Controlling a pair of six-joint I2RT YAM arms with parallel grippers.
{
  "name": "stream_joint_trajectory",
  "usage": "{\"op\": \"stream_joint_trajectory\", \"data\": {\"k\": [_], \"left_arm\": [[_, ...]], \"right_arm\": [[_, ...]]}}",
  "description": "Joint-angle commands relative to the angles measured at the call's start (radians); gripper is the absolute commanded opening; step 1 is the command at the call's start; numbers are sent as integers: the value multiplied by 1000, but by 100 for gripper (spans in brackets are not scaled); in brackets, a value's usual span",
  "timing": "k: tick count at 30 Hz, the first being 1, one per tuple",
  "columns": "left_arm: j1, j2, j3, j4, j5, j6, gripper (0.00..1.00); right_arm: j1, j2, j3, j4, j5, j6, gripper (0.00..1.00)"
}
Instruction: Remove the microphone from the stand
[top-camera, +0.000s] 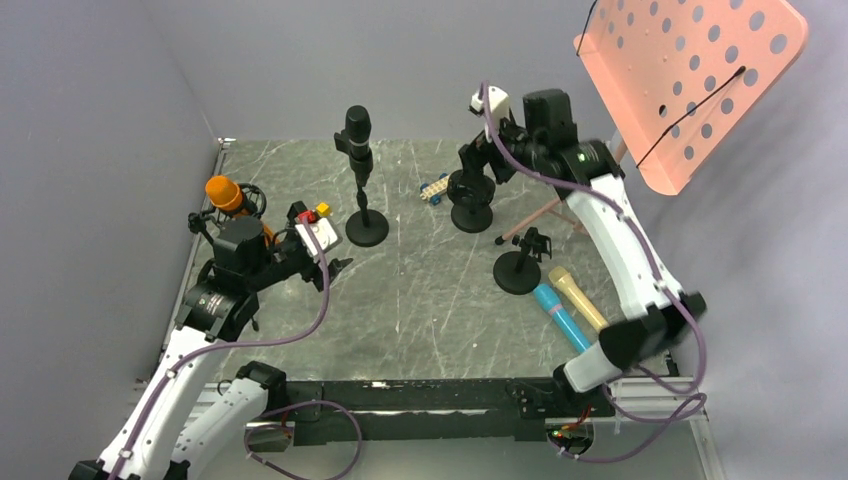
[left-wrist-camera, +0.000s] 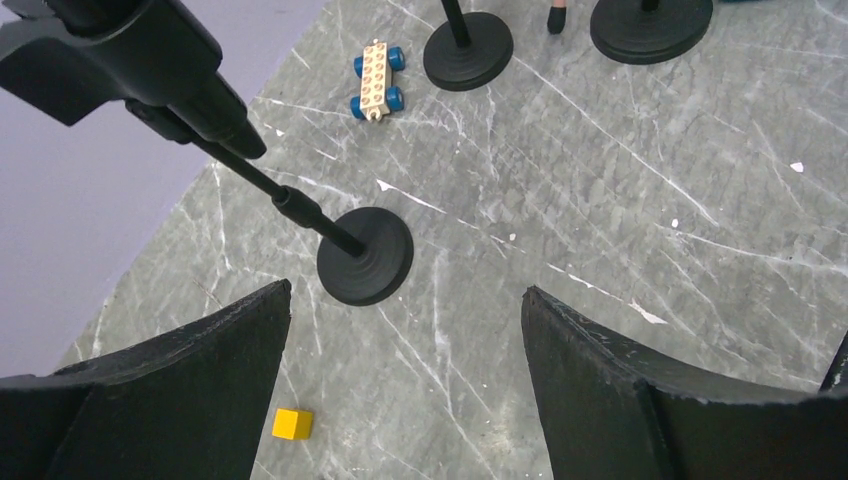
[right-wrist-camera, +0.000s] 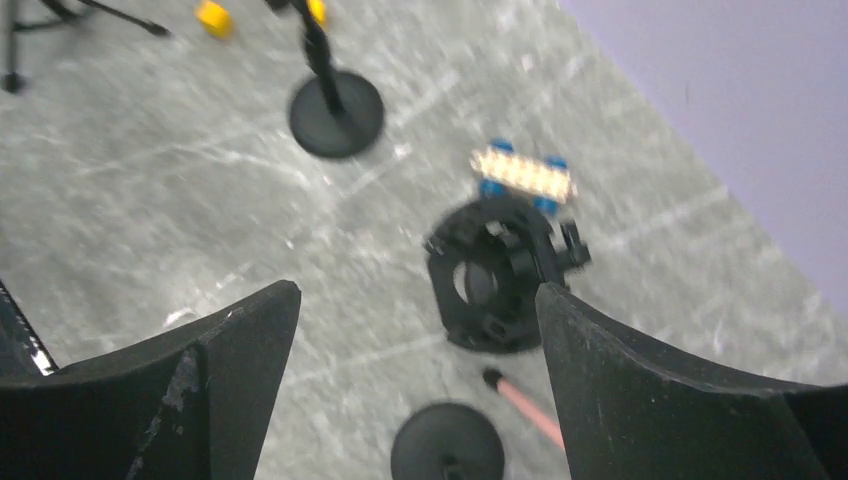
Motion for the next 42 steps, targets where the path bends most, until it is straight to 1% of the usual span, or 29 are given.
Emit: {"op": "stream_joint_trajectory", "data": {"k": [1, 4, 7, 10, 13, 15, 18, 20, 21, 24, 26, 28, 29, 31, 36, 39, 40, 42], "left_arm": [[69, -2, 27, 5, 126, -58, 88], [132, 7, 20, 51, 173, -147, 88], [206, 14, 18, 100, 206, -236, 88], [254, 14, 28, 106, 230, -269, 88], [276, 8, 38, 100, 238, -267, 88], [290, 2, 40, 103, 242, -274, 88], [315, -9, 35, 125, 260, -309, 88], [330, -12, 33, 139, 278, -329, 87], [335, -12, 31, 145, 286, -334, 87], [342, -16, 24, 157, 294, -333, 87], [345, -20, 14, 164, 289, -328, 87], [348, -26, 7, 170, 290, -331, 87], [348, -29, 6, 172, 294, -336, 87], [348, -36, 2, 176, 300, -341, 87], [348, -54, -11, 175, 299, -347, 87], [348, -65, -20, 183, 307, -359, 87], [360, -70, -22, 184, 308, -362, 86], [374, -74, -19, 181, 313, -367, 86]], "right_arm": [[55, -129, -171, 548, -244, 80, 93], [131, -96, -172, 644, -270, 110, 94], [206, -57, -188, 743, -221, 121, 94], [272, -18, -214, 857, -150, 157, 94], [341, 12, -258, 998, -40, 213, 95], [391, 23, -303, 1078, 48, 207, 97], [467, 51, -357, 1187, 243, 179, 99], [499, 90, -352, 1231, 383, 182, 99], [508, 109, -341, 1245, 423, 198, 98], [516, 161, -297, 1259, 464, 246, 94], [522, 198, -261, 1249, 530, 261, 85], [521, 229, -237, 1238, 573, 274, 79], [519, 236, -239, 1247, 580, 275, 76], [518, 237, -259, 1288, 569, 254, 66], [517, 242, -282, 1282, 597, 221, 27], [513, 227, -319, 1291, 586, 196, 4], [513, 219, -327, 1290, 583, 191, 0], [513, 188, -339, 1273, 570, 178, 0]]}}
